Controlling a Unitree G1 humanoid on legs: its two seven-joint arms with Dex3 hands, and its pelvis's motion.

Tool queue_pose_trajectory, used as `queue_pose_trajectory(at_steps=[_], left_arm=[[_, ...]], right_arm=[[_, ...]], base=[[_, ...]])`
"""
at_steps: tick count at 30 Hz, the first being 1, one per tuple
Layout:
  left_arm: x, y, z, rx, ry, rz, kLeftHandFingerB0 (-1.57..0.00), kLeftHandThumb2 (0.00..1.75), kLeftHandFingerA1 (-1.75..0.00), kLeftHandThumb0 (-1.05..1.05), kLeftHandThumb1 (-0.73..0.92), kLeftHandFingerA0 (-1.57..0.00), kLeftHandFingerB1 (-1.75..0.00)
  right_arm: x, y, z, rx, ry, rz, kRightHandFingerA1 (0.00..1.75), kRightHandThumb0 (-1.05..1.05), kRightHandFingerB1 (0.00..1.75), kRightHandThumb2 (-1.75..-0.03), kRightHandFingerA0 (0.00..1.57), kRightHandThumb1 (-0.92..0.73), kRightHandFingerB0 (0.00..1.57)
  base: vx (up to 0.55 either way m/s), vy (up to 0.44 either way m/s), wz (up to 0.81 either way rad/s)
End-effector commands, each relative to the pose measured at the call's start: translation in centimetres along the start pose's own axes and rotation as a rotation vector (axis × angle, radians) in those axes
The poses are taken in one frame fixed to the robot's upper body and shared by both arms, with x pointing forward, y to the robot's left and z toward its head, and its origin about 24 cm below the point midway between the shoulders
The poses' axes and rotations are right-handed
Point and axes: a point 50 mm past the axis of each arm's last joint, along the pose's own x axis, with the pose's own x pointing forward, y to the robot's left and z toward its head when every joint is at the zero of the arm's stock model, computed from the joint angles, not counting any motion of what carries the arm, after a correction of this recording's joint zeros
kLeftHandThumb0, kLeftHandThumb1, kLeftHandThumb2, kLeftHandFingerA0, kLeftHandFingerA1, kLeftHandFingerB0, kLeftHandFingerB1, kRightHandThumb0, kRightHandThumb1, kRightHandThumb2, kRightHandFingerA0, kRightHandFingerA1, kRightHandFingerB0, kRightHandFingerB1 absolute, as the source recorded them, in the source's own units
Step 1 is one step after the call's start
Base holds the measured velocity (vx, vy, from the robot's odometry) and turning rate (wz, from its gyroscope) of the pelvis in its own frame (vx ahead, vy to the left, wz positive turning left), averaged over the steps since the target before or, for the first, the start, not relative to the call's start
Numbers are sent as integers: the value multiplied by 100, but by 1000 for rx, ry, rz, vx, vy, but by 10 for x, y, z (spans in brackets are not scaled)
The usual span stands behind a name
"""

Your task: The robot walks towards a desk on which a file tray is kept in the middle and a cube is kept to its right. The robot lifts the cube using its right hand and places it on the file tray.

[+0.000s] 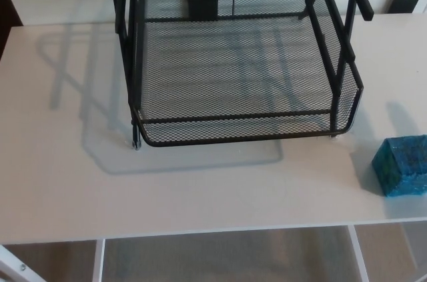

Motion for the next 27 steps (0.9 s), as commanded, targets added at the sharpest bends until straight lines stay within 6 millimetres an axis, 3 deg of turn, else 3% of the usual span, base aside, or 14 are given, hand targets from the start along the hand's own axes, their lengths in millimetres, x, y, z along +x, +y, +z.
queue_pose_trajectory(at_steps=[1,2,3,4,5,10,11,13,15,23,24,25,26,27], left_arm=[[-6,17,4,57,-22,31,-15,122,-89,-94,61,-51,-69],[-6,17,4,73,-20,28,-16,75,-96,-102,83,-43,-80],[-6,17,4,75,-12,31,-13,123,-88,-95,63,-52,-68],[-5,16,4,66,-8,33,-15,122,-91,-95,63,-56,-69],[-5,16,3,87,-1,40,-22,74,-95,-101,82,-47,-80],[-2,12,11,100,-15,30,-22,75,-96,-102,82,-48,-80],[-3,13,10,142,-16,24,-21,123,-89,-95,64,-55,-71],[-4,14,9,165,-23,20,-27,81,-92,-103,84,-45,-81],[-5,15,8,170,-20,19,-27,74,-96,-104,86,-49,-81],[-3,12,7,196,2,22,-28,74,-96,-103,85,-53,-82],[-3,12,7,203,1,19,-28,124,-91,-95,64,-64,-73],[-3,11,7,205,2,19,-28,124,-91,-95,64,-64,-73],[-3,11,6,224,7,13,-29,74,-90,-101,86,-51,-77],[-3,11,6,224,10,15,-30,109,-86,-104,62,-53,-73]], right_arm=[[14,28,4,-188,144,320,10,-73,7,-74,0,-40,4],[18,33,4,-177,150,338,9,-71,8,-72,0,-39,6],[20,37,5,-177,160,351,7,-70,9,-71,0,-38,7],[23,41,6,-187,154,360,8,-69,10,-70,0,-38,9],[27,48,9,-237,146,386,10,-69,12,-71,0,-37,6],[32,51,11,-281,156,412,10,-73,12,-73,0,-39,3],[35,55,12,-310,164,431,8,-73,13,-73,0,-39,4],[35,58,13,-323,166,442,8,-73,13,-74,0,-40,4],[38,61,10,-301,170,450,4,-76,11,-73,0,-40,7],[44,70,6,-371,173,449,15,-68,17,-74,0,-37,4],[44,72,4,-371,183,454,13,-67,18,-73,0,-36,6],[44,73,4,-371,187,456,13,-67,18,-73,0,-36,6],[45,77,0,-400,196,480,12,-68,15,-74,0,-38,3],[44,79,-1,-401,195,492,16,-68,16,-75,0,-38,3]], base=[[0,0,0],[0,0,0],[0,0,0],[0,0,0],[0,0,0],[0,0,0],[0,0,0],[0,0,0],[0,0,0],[0,0,0],[0,0,0],[0,0,0],[0,0,0],[0,0,0]])
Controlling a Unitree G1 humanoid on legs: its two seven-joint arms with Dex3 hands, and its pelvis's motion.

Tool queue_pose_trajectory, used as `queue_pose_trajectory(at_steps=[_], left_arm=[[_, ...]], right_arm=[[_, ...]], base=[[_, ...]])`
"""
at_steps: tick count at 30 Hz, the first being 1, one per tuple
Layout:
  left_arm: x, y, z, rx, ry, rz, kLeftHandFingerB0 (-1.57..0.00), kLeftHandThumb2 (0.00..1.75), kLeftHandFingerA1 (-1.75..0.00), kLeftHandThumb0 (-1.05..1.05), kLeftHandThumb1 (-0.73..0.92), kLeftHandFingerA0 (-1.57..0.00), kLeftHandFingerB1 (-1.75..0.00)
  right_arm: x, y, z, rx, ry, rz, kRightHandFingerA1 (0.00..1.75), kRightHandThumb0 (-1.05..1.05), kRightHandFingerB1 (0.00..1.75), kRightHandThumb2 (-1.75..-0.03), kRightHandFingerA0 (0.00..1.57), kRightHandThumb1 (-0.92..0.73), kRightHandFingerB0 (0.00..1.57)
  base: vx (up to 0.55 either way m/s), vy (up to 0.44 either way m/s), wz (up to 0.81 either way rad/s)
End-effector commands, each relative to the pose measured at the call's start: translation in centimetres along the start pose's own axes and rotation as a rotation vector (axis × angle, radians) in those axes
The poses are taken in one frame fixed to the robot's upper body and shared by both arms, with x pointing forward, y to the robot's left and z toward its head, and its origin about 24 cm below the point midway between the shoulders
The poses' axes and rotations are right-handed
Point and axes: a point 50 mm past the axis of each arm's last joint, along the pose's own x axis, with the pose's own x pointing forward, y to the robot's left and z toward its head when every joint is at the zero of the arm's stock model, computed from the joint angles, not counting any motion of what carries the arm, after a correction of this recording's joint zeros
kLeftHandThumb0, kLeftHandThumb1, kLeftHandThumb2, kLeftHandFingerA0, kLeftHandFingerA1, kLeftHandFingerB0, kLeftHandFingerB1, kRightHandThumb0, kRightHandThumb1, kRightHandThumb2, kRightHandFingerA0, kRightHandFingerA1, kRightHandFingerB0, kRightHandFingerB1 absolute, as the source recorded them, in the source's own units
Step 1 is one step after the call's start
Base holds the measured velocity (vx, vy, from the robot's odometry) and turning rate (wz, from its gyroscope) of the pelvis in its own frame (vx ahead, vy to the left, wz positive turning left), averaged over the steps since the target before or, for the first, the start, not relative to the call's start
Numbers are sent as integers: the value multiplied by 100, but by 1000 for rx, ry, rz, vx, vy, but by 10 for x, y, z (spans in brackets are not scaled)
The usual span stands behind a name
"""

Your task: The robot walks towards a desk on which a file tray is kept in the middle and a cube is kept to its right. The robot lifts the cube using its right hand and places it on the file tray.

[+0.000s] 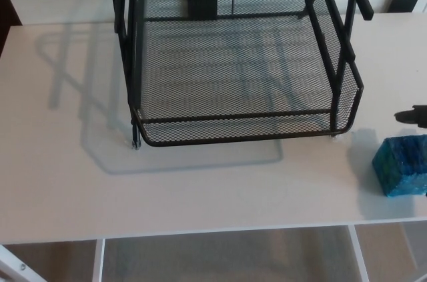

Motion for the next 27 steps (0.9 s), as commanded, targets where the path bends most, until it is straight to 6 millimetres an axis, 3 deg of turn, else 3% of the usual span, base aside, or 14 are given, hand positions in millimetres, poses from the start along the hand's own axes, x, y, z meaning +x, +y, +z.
queue_pose_trajectory(at_steps=[1,2,3,6,7,9,11,13,14,18,19,22,23,27], left_arm=[[-2,7,5,61,-33,22,-30,109,-86,-104,62,-53,-73],[-2,7,4,67,-31,15,-28,123,-89,-95,63,-60,-71],[-2,7,5,81,-20,15,-28,73,-88,-99,86,-50,-75],[-1,6,5,79,-25,16,-27,124,-89,-94,65,-62,-70],[-1,5,6,95,-28,15,-31,73,-89,-98,86,-54,-76],[0,4,7,88,-32,17,-30,73,-93,-101,86,-52,-80],[0,3,8,73,-47,23,-32,123,-90,-95,64,-63,-74],[0,2,8,67,-59,28,-38,78,-94,-100,81,-54,-83],[0,3,8,52,-63,33,-32,123,-92,-96,61,-61,-75],[-2,6,7,35,-75,47,-33,124,-92,-94,64,-62,-75],[-2,5,5,41,-71,45,-31,77,-95,-101,83,-54,-81],[-1,6,7,47,-66,52,-30,125,-91,-94,65,-62,-74],[-1,5,10,82,-75,52,-33,78,-94,-98,84,-56,-80],[0,4,10,88,-73,45,-37,77,-95,-100,82,-57,-81]], right_arm=[[5,6,-3,-73,26,33,16,-68,16,-75,0,-38,3],[6,9,-4,-71,26,29,18,-67,18,-76,0,-38,5],[8,14,-5,-68,24,26,27,-60,26,-78,0,-38,3],[10,20,-5,-67,-11,-3,37,-54,23,-60,4,-55,10],[11,23,-5,-45,-36,-16,48,-47,38,-81,0,-36,1],[12,27,-2,-27,-65,-39,51,-31,50,-98,1,-49,0],[15,32,5,-40,-97,-64,45,-42,27,-58,21,-58,11],[15,32,7,-110,-88,-68,53,-45,26,-60,27,-60,10],[16,33,7,-132,-80,-73,67,-41,30,-59,53,-64,13],[16,38,8,-195,-50,-93,107,-34,31,-62,76,-72,24],[14,49,-1,-260,-100,-254,158,-20,46,-65,82,-76,58],[16,54,-5,-277,-88,-282,159,-18,56,-67,83,-80,77],[17,54,-7,-286,-72,-306,156,-20,60,-68,84,-78,86],[16,65,-11,-320,-72,-323,155,-15,102,-92,93,-68,93]], base=[[0,0,0],[0,0,0],[0,0,0],[0,0,0],[0,0,0],[0,0,0],[0,0,0],[0,0,0],[0,0,0],[0,0,0],[0,0,0],[0,0,0],[0,0,0],[0,0,0]])
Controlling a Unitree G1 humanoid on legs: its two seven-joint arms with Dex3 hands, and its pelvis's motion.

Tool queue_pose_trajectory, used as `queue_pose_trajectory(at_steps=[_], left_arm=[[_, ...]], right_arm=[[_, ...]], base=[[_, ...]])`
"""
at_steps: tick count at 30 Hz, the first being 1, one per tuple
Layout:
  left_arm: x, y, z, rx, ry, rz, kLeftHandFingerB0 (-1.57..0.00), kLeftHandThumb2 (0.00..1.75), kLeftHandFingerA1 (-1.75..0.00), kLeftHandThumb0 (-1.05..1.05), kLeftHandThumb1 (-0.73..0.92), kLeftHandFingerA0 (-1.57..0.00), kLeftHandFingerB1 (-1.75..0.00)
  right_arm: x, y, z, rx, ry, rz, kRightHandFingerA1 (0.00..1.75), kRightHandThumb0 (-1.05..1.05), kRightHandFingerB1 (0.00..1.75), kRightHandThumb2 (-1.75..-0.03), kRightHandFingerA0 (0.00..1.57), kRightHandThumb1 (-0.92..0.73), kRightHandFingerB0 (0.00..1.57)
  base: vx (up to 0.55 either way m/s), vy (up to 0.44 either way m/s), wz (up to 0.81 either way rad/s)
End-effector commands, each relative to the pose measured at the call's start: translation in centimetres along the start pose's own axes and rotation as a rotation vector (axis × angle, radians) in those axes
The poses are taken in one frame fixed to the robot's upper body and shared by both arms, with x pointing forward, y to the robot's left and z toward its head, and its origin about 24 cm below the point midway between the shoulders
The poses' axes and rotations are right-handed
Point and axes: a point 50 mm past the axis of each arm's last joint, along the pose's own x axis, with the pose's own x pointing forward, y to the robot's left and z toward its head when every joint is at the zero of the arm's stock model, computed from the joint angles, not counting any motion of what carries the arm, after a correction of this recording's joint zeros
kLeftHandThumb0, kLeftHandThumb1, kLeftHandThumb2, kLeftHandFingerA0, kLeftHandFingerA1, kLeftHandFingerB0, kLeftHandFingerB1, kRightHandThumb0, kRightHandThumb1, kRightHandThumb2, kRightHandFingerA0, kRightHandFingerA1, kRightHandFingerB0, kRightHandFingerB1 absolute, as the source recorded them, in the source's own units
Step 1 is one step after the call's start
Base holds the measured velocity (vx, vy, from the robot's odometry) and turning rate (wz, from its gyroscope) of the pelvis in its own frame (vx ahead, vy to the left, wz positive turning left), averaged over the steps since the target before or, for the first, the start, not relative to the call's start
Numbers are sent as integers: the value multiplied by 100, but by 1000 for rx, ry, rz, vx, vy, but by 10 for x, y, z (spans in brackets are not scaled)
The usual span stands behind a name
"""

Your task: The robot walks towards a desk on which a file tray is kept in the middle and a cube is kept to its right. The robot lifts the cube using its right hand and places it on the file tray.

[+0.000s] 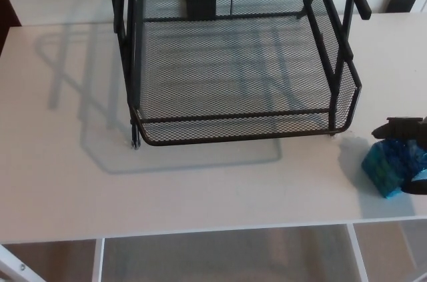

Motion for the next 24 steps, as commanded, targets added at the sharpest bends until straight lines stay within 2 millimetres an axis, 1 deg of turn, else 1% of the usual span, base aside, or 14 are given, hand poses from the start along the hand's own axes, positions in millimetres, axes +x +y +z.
queue_pose_trajectory(at_steps=[1,2,3,5,6,7,10,11,12,13,18,20,21,24], left_arm=[[-1,5,5,65,-40,30,-37,77,-95,-100,82,-57,-81],[-1,4,5,81,-41,30,-34,76,-94,-101,84,-58,-79],[-1,4,5,104,-42,29,-34,76,-94,-101,84,-58,-79],[-1,4,6,92,-35,21,-32,77,-94,-101,82,-59,-80],[-1,4,8,91,-40,12,-27,122,-90,-97,63,-62,-72],[-1,4,8,93,-41,11,-31,78,-92,-98,82,-57,-78],[-2,6,6,103,-38,8,-33,77,-92,-100,82,-59,-79],[-2,8,6,98,-40,10,-30,121,-89,-93,62,-64,-72],[-2,8,7,91,-39,16,-36,79,-89,-100,82,-57,-79],[-2,8,8,94,-38,20,-39,81,-90,-99,83,-57,-80],[-1,9,10,84,-52,33,-35,80,-95,-99,82,-57,-81],[-1,9,10,32,-53,47,-39,86,-95,-96,79,-56,-82],[-1,9,10,20,-51,47,-33,80,-101,-98,81,-56,-86],[-2,8,7,24,-45,42,-31,79,-99,-99,82,-56,-84]], right_arm=[[-10,44,-13,-173,-4,-115,155,-15,102,-92,93,-68,93],[-11,46,-14,-173,-16,-131,162,-14,117,-87,93,-66,90],[-12,48,-15,-171,-34,-155,162,-14,117,-87,93,-66,90],[-14,48,-18,-186,-23,-149,164,-19,119,-69,89,-71,86],[-16,46,-20,-185,-9,-142,159,-20,115,-70,92,-72,86],[-17,41,-22,-172,-5,-130,151,-19,106,-70,90,-74,86],[-23,25,-27,-128,-20,-199,142,-15,109,-83,94,-75,87],[-24,18,-28,-131,-11,-235,147,-16,113,-84,93,-77,84],[-25,11,-29,-133,-17,-264,156,-16,117,-81,88,-80,81],[-26,4,-30,-137,-23,-295,160,-17,128,-77,87,-81,77],[-40,-40,-37,-139,-29,-399,162,-19,133,-83,85,-79,76],[-47,-62,-37,-139,-44,-460,152,-14,119,-84,89,-74,82],[-50,-77,-34,-152,-40,-506,141,-13,94,-83,96,-71,92],[-55,-102,-26,-175,-40,-577,134,-13,88,-80,95,-73,93]], base=[[0,0,0],[0,0,0],[0,0,0],[0,0,0],[0,0,0],[0,0,0],[0,0,0],[0,0,0],[0,0,0],[0,0,0],[0,0,0],[0,0,0],[0,0,0],[0,0,0]])
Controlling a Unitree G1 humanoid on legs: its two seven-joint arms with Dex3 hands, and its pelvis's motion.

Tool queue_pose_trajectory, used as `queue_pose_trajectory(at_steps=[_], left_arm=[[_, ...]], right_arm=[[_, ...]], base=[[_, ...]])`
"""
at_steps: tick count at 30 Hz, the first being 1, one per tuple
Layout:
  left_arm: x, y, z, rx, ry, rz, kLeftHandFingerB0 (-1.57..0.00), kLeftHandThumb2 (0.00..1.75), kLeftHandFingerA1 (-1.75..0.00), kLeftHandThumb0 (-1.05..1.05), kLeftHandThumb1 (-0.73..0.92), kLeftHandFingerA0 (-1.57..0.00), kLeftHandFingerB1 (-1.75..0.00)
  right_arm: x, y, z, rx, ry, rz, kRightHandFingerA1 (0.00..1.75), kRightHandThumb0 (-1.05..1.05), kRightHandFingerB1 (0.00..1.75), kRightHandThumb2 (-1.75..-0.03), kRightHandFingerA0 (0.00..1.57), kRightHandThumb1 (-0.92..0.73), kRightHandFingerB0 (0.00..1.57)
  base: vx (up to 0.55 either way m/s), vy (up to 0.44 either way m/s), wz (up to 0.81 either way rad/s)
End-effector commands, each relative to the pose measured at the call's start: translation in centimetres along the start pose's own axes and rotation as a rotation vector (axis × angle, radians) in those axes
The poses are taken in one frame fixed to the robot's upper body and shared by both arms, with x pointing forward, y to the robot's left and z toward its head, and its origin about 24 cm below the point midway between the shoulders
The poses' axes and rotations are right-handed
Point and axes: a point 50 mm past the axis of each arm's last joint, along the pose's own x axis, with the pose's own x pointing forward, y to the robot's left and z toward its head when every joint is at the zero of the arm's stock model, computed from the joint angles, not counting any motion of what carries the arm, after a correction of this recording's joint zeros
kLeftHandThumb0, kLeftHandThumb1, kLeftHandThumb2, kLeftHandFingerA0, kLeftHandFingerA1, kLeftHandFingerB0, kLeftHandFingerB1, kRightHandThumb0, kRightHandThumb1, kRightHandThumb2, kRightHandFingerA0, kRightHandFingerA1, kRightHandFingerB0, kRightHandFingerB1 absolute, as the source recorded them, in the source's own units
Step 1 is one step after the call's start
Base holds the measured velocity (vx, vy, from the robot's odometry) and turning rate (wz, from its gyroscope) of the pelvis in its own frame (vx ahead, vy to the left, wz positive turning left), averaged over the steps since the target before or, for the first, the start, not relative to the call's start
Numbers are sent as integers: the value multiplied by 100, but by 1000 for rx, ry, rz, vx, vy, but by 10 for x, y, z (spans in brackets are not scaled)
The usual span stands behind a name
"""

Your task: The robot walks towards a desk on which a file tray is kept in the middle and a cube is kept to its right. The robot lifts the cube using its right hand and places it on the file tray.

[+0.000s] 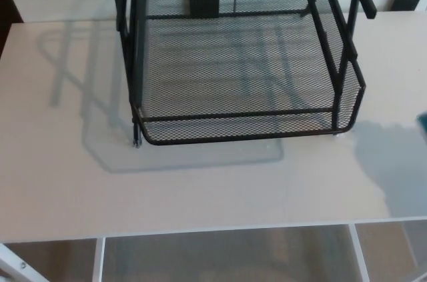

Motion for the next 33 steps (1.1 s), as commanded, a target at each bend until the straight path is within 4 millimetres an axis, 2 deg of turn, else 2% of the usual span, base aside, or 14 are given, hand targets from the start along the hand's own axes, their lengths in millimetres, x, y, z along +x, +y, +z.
queue_pose_trajectory(at_steps=[1,14,15,16,18,19,20,21,25,26,27,29,31,33], left_arm=[[-2,8,3,16,-32,25,-32,79,-96,-99,83,-56,-80],[-2,9,5,23,-38,22,-32,80,-101,-105,84,-58,-86],[-2,7,3,9,-35,24,-32,124,-95,-103,63,-66,-77],[-2,7,3,7,-30,26,-33,79,-97,-102,82,-60,-82],[-1,6,2,-8,-13,23,-35,78,-94,-99,84,-59,-81],[-1,6,2,3,-17,20,-32,126,-93,-94,65,-68,-74],[-1,5,1,5,-16,17,-32,126,-93,-94,65,-68,-74],[-1,4,1,24,-15,12,-34,77,-94,-105,85,-59,-82],[0,2,2,2,-16,8,-34,76,-95,-105,83,-58,-82],[1,1,3,4,-15,10,-33,125,-93,-95,64,-67,-75],[2,-1,4,-8,-16,9,-36,81,-95,-102,82,-57,-82],[1,0,4,1,-17,11,-35,78,-99,-103,83,-60,-84],[1,-1,3,10,-16,6,-34,77,-95,-102,85,-59,-80],[2,-4,2,23,-15,-6,-34,77,-95,-102,85,-59,-80]], right_arm=[[9,-52,6,-60,-44,-192,129,-12,82,-78,96,-70,96],[45,-183,66,269,-232,-571,150,-26,96,-98,94,-60,91],[48,-186,74,301,-279,-564,148,-23,100,-101,94,-59,90],[52,-188,81,339,-304,-547,148,-23,104,-104,94,-58,90],[65,-193,110,420,-373,-484,149,-22,97,-97,94,-58,95],[69,-194,119,411,-400,-469,138,-21,93,-95,97,-61,96],[71,-194,122,408,-406,-462,138,-21,93,-95,97,-61,96],[80,-190,140,405,-440,-396,138,-17,80,-95,95,-60,96],[90,-177,164,383,-483,-233,137,-17,80,-86,90,-65,92],[93,-172,170,386,-476,-190,121,-16,72,-87,96,-63,96],[101,-155,184,370,-460,-50,129,-17,66,-81,83,-64,90],[109,-131,194,391,-465,72,84,-15,69,-76,84,-66,90],[116,-107,200,361,-462,181,130,-12,73,-86,92,-60,92],[119,-94,201,342,-436,226,130,-12,73,-86,92,-60,92]], base=[[0,0,0],[0,0,0],[0,0,0],[0,0,0],[0,0,0],[0,0,0],[0,0,0],[0,0,0],[0,0,0],[0,0,0],[7,4,6],[0,0,0],[0,0,0],[0,0,0]])
